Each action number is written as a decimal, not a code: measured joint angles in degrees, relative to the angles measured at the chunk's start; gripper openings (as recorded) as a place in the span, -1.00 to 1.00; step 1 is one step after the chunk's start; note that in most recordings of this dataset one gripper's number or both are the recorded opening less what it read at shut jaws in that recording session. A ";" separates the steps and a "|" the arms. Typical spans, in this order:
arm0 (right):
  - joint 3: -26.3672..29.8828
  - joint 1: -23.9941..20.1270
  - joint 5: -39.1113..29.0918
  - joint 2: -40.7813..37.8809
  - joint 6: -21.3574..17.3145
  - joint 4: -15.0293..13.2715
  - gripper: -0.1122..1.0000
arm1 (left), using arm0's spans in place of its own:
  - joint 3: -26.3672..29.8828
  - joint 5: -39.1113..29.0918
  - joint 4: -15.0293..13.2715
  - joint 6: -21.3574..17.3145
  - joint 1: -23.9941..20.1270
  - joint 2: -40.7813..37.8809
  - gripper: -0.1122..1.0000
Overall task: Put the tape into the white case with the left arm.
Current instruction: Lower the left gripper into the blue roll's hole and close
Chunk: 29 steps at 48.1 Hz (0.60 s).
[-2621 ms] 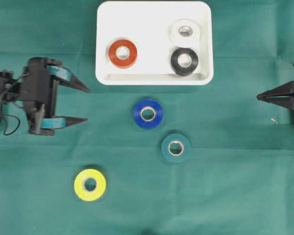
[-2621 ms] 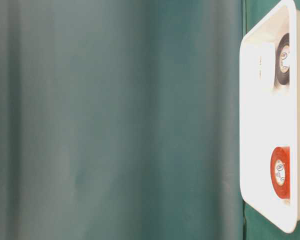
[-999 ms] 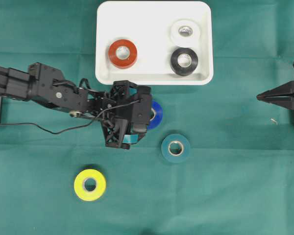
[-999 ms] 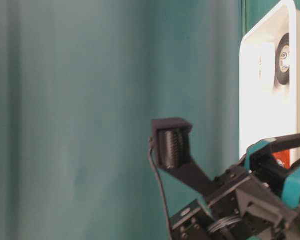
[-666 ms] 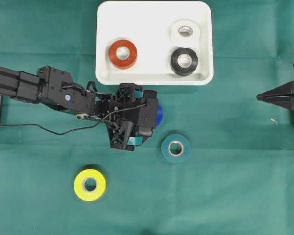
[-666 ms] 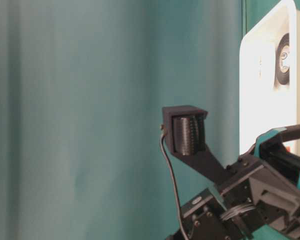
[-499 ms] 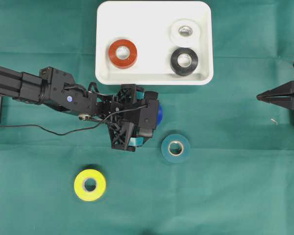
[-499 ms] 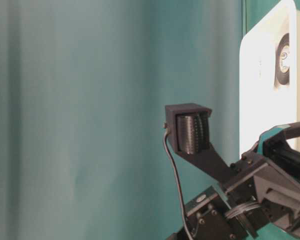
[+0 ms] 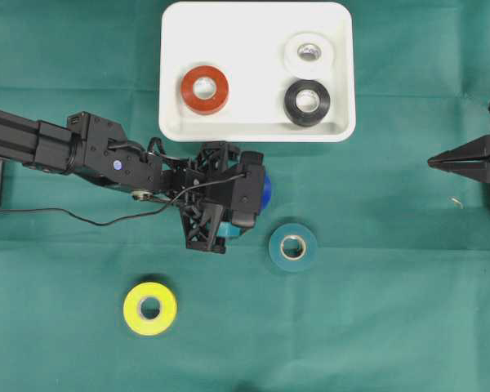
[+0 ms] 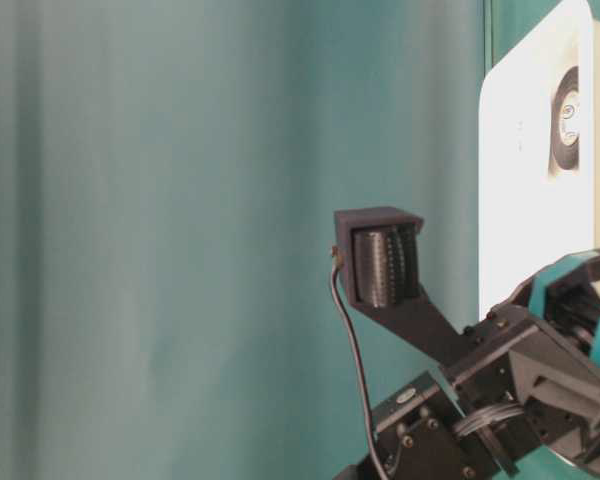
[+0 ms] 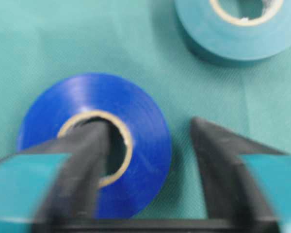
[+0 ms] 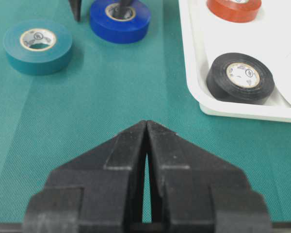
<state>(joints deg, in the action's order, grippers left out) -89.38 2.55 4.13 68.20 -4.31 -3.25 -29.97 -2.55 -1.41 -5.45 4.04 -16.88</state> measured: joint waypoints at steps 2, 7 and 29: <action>0.00 0.00 0.09 0.00 0.00 0.00 -0.97 | 0.00 0.00 -0.09 0.00 0.09 0.00 -0.21; 0.00 -0.09 0.09 0.00 0.00 0.00 -0.97 | 0.00 -0.35 0.00 -0.18 0.09 0.00 -0.26; 0.00 0.00 0.09 0.00 0.00 0.00 -0.97 | -0.26 -2.90 0.00 -0.09 0.53 2.55 -0.27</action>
<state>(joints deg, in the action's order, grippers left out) -89.38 2.55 4.22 68.20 -4.31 -3.25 -30.23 -5.45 -1.41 -5.54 4.57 -14.33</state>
